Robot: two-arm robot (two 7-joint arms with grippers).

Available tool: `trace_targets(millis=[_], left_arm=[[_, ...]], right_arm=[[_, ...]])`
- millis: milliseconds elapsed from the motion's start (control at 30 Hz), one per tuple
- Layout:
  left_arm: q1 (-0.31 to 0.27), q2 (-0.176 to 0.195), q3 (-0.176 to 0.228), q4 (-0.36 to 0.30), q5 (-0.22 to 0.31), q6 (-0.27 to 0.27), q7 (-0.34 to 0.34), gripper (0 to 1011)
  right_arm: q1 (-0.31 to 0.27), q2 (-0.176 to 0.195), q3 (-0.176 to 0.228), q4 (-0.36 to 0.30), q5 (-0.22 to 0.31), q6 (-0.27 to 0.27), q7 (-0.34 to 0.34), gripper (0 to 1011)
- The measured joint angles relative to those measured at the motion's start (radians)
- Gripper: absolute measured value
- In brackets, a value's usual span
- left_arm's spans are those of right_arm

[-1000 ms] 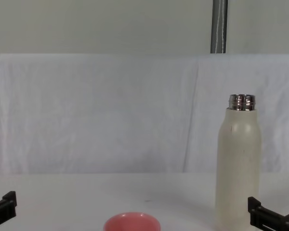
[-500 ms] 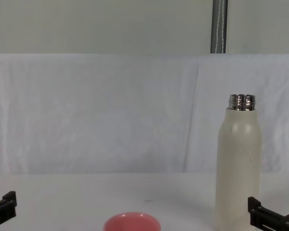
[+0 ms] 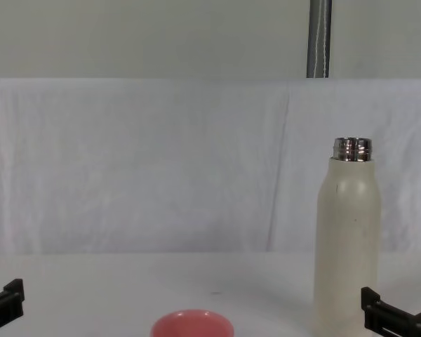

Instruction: Grasp the thermos with one hand and pour water into the cup lid.

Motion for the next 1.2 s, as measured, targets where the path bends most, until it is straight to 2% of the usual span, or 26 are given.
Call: trace_targets(millis=[1200], left_arm=[[0.000,0.000,0.000,0.000,0.000,0.000,0.000,1001]], right_arm=[[0.000,0.000,0.000,0.000,0.000,0.000,0.000,1002]])
